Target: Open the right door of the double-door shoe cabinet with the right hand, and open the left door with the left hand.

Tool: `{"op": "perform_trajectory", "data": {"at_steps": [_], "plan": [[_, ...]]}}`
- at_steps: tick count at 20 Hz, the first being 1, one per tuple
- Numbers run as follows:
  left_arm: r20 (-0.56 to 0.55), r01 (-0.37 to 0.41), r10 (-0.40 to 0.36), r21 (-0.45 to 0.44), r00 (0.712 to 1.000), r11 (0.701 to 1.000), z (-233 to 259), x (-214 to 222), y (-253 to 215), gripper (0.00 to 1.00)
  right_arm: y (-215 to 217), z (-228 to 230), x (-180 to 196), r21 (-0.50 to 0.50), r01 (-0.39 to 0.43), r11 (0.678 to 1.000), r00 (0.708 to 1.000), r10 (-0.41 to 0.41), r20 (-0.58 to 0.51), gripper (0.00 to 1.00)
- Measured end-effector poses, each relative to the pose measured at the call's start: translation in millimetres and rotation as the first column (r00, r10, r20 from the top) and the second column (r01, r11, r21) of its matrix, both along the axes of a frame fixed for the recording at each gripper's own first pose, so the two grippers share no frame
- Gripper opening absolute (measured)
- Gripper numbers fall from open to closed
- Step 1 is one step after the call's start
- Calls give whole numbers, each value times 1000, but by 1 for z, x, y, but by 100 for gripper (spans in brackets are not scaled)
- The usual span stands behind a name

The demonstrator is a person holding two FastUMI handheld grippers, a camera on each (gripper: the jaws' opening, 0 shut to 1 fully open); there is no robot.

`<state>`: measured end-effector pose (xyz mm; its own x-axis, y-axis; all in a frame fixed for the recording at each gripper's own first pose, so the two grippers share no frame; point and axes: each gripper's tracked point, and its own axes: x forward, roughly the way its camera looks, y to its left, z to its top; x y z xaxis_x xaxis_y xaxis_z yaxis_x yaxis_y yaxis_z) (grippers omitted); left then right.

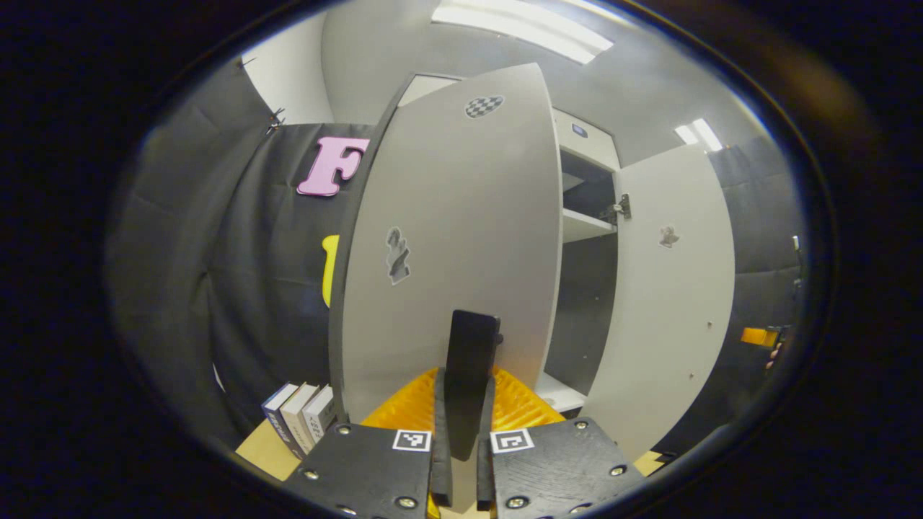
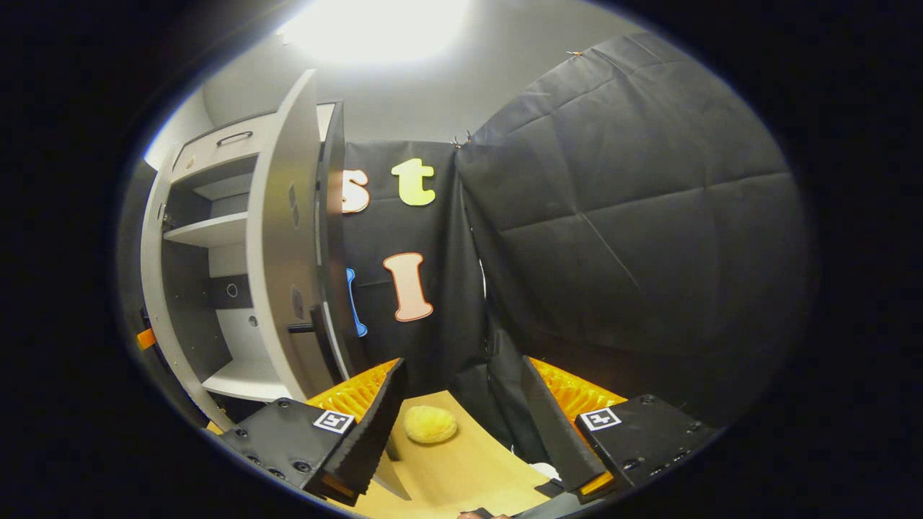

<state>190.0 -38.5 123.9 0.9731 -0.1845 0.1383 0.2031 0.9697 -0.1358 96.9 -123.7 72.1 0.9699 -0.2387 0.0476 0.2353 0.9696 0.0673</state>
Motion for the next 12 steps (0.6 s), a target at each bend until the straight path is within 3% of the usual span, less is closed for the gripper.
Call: {"op": "perform_trajectory", "data": {"at_steps": [5,12], "plan": [[-1,40,-40,-15,999,999,-4,-2,17,16,18,-9,-15,-47,-6,999,1000,5,-24,98],[2,63,-63,-20,998,998,-3,-14,32,16,24,-17,-28,-9,9,1000,1000,-9,-28,98]]}}
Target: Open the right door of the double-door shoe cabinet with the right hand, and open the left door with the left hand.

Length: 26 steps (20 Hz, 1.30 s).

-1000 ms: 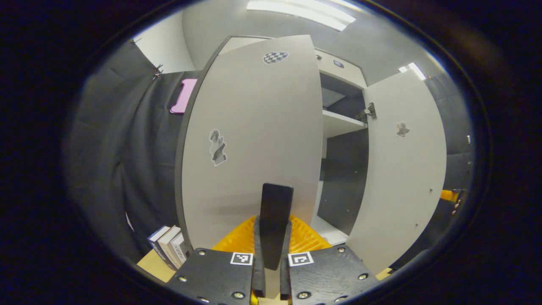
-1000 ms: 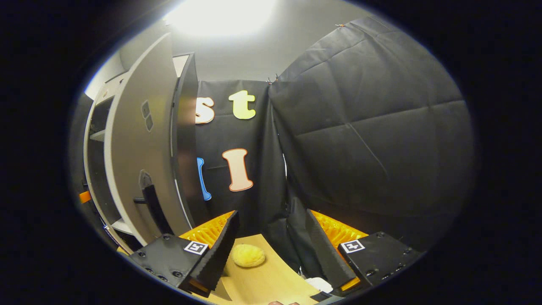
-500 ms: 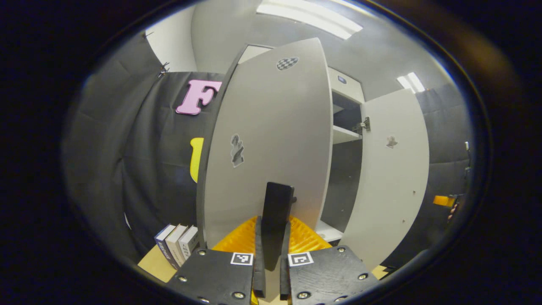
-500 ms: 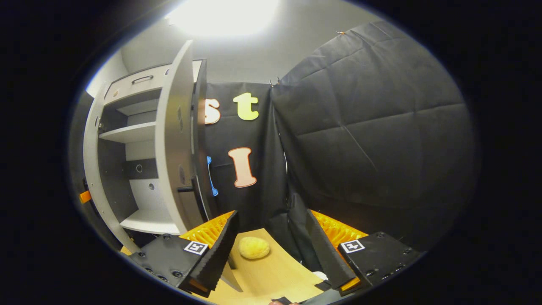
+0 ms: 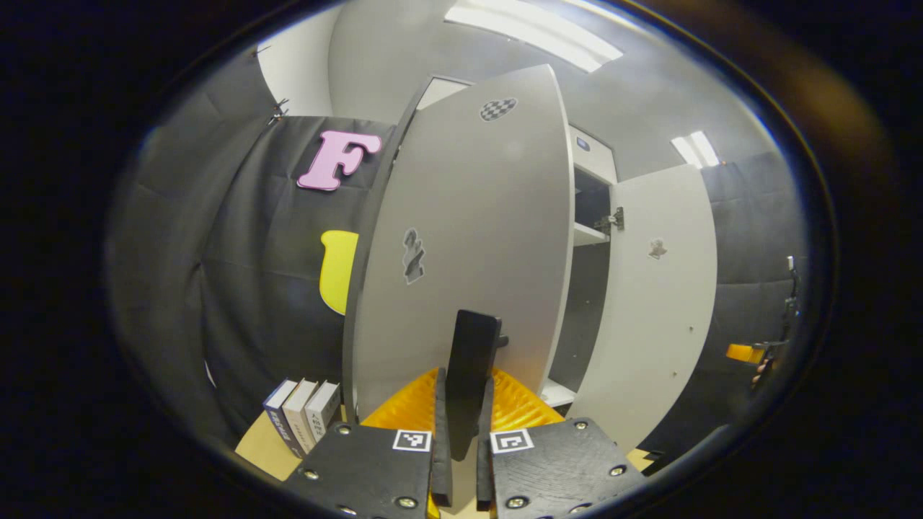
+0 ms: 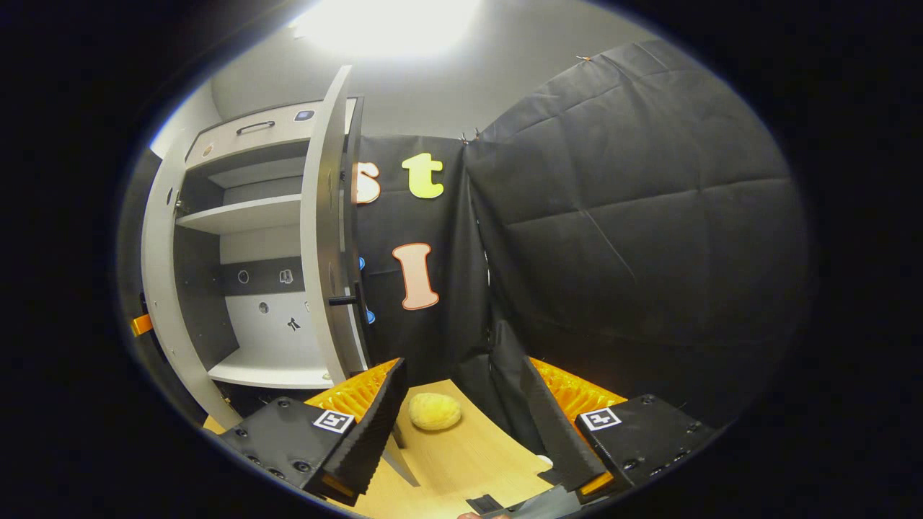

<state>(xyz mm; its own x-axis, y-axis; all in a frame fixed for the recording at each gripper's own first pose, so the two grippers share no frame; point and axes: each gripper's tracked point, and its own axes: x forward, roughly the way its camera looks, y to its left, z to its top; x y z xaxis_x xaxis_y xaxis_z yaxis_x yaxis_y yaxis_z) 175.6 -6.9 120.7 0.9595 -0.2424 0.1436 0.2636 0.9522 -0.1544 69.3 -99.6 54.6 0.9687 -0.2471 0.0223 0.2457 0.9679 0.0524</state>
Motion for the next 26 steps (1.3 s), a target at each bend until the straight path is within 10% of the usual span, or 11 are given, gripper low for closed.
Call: {"op": "perform_trajectory", "data": {"at_steps": [9,16,18,26], "plan": [[7,-22,22,29,1000,999,-2,-13,38,14,9,-13,-5,3,3,1000,1000,-3,-23,98],[-117,-224,218,-39,969,974,-43,-8,139,10,32,-10,3,-7,-38,999,999,38,-23,98],[-135,-134,118,-115,984,984,-43,-11,129,2,39,-7,6,-17,-49,999,999,49,-21,98],[-67,-187,189,43,980,981,-24,-31,133,2,53,-8,5,-29,-75,997,997,74,-33,98]]}}
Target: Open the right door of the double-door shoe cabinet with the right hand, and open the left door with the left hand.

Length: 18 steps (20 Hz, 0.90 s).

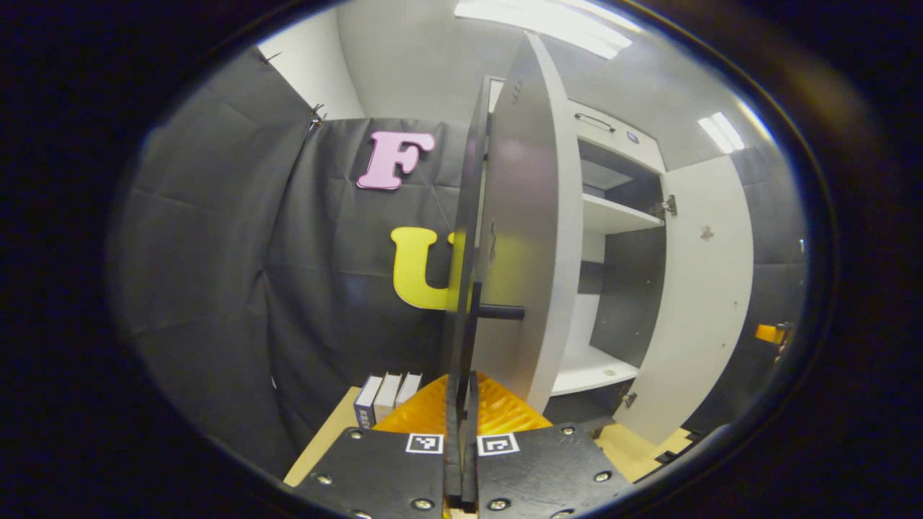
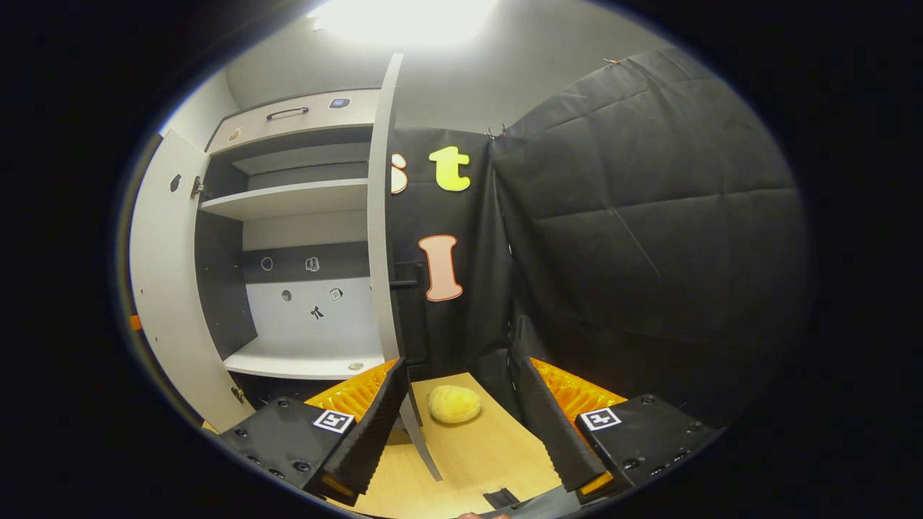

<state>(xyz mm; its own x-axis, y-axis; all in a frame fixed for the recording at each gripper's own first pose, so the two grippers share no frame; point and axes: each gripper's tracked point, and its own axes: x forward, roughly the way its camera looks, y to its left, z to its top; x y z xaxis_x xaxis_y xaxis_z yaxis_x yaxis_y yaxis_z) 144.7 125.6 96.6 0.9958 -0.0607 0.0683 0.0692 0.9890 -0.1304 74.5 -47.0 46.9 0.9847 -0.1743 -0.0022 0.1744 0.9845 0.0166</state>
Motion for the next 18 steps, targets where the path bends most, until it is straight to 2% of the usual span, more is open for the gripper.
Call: {"op": "perform_trajectory", "data": {"at_steps": [3,5,9,13,14,16,17,18], "plan": [[0,28,-28,-55,1000,998,6,-13,2,2,9,3,1,12,-22,1000,1000,22,8,98],[9,-16,17,-47,1000,999,12,-25,17,2,18,4,3,6,-41,999,999,41,7,98],[-13,-55,54,-51,998,997,16,-50,21,1,37,8,10,-4,-89,996,996,89,8,98],[44,-75,76,-23,996,997,32,-73,11,2,59,8,14,3,-140,990,990,140,4,98],[51,-80,81,-21,995,997,33,-76,6,9,65,7,16,2,-148,989,989,148,-3,98],[55,-75,76,-29,996,997,28,-78,-8,33,73,3,16,2,-160,987,987,160,-21,98],[56,-58,60,-32,997,998,24,-80,-17,38,77,3,15,6,-164,986,986,165,-22,98],[59,-46,48,-31,997,998,21,-81,-26,56,80,2,15,14,-170,985,985,170,-17,98]]}}
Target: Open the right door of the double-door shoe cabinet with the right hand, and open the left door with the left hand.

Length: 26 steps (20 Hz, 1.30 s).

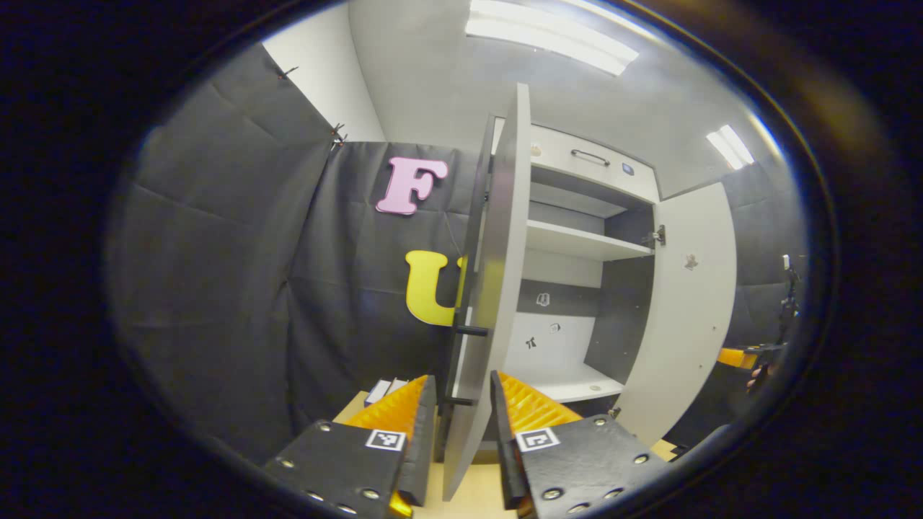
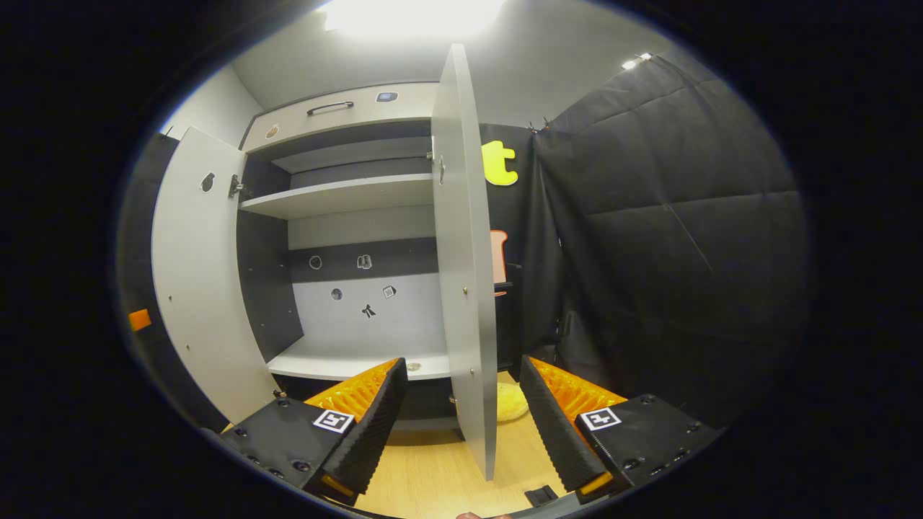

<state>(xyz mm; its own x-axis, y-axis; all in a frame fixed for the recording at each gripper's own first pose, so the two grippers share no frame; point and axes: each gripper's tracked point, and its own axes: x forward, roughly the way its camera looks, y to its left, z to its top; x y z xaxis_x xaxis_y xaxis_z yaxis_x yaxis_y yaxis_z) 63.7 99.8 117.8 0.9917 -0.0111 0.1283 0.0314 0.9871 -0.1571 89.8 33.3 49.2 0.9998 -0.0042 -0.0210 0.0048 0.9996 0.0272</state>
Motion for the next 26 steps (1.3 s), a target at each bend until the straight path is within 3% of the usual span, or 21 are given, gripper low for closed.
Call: {"op": "perform_trajectory", "data": {"at_steps": [2,3,7,11,13,26], "plan": [[8,-2,2,21,1000,1000,-7,0,-13,92,0,-4,1,9,-5,1000,1000,5,6,98],[4,-20,20,29,1000,999,-10,-4,-16,94,-4,-7,1,10,0,1000,1000,0,4,98],[5,-45,45,33,999,998,-18,-12,-48,95,-25,-17,2,-27,22,999,1000,-23,-4,98],[-21,-48,47,-12,999,999,-28,-18,-77,95,-26,-27,-4,-23,-22,1000,999,21,-28,98],[-29,-49,49,9,998,999,-27,-23,-87,95,-25,-34,-7,-14,-40,999,998,39,-51,98],[21,-3,1,97,1000,995,-18,-15,-96,95,-5,-18,-25,3,-24,1000,1000,24,-9,98]]}}
